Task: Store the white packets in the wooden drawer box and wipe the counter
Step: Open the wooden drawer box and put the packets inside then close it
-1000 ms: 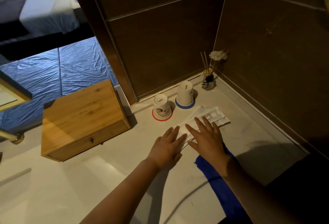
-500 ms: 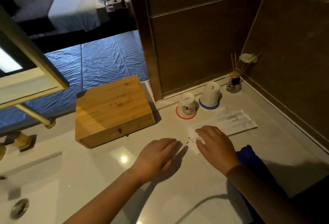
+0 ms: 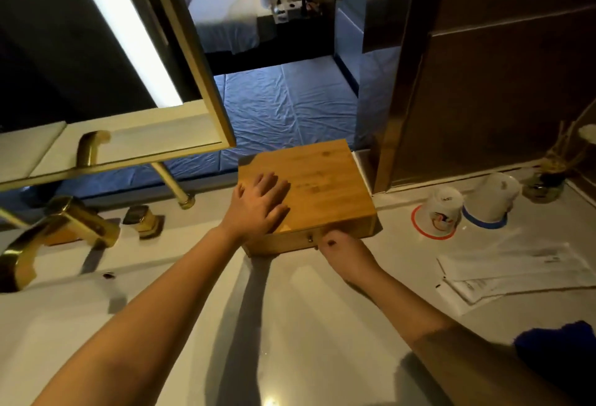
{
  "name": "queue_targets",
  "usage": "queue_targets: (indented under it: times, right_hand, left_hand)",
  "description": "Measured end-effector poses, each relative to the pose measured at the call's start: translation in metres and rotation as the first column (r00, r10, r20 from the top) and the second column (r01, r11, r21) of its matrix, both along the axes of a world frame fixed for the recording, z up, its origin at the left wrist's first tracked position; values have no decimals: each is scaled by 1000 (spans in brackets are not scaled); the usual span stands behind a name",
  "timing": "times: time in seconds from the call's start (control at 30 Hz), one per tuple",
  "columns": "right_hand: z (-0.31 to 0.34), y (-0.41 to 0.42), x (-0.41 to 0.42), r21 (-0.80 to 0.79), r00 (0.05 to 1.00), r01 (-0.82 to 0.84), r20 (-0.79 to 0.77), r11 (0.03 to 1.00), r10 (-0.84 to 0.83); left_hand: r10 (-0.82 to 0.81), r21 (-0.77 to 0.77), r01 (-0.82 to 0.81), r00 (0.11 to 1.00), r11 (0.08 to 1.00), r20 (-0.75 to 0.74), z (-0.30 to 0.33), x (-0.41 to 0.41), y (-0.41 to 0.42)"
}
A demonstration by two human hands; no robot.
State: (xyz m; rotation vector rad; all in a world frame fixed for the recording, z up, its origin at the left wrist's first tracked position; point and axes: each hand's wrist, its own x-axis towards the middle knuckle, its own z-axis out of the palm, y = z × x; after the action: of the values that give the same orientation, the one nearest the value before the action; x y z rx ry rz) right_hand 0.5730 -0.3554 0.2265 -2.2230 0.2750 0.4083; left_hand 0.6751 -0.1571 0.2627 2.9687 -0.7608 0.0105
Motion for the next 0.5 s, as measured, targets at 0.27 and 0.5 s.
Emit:
queue_targets:
  times: [0.27, 0.5]
  right_hand:
    - [18, 34, 26, 475, 855, 432, -485, 766, -182]
    - [13, 39, 15, 585, 842, 526, -462, 617, -279]
  left_hand:
    - [71, -127, -67, 997, 990, 26, -19, 4, 1]
    - [69, -165, -65, 997, 984, 19, -22, 7, 3]
